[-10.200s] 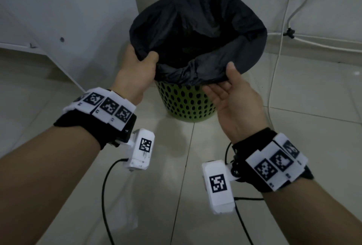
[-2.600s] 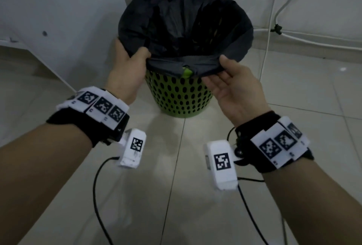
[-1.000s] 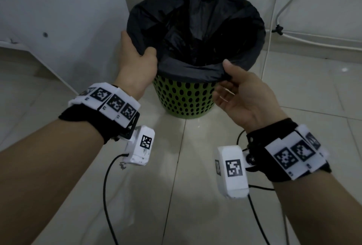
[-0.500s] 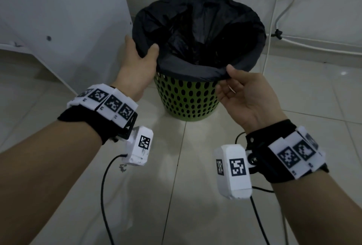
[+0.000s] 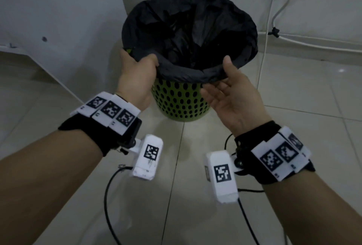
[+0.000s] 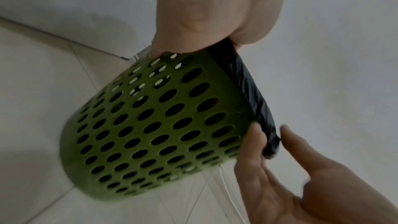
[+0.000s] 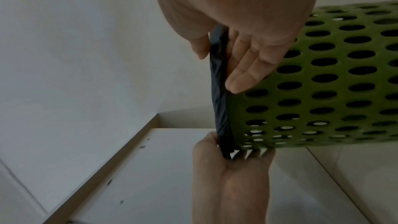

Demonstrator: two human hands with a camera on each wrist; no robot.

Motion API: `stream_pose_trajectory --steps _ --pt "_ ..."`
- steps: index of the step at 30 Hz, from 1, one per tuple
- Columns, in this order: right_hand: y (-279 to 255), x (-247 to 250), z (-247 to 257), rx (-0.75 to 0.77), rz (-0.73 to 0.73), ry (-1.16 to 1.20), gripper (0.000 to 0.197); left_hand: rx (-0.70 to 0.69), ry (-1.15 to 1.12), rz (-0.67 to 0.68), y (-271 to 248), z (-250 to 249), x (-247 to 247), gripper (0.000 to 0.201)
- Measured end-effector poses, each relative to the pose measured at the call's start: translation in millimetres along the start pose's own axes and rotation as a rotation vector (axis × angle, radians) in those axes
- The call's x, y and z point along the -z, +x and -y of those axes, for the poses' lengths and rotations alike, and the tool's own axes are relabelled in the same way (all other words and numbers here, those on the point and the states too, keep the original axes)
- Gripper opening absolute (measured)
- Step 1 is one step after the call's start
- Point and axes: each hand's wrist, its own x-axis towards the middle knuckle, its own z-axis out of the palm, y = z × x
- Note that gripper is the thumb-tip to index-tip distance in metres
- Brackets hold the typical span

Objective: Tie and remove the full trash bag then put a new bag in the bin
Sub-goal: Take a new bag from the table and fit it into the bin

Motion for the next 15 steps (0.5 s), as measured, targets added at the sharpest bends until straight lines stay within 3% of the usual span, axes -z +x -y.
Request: stream_pose_trajectory --steps 4,15 --pt "3 1 5 0.009 0.007 0.067 0.016 0.003 0.066 0.015 5 -3 5 0.1" --pt "3 4 12 0.03 0.011 0.139 0.021 -0.054 0.159 0.0 9 -4 8 0.086"
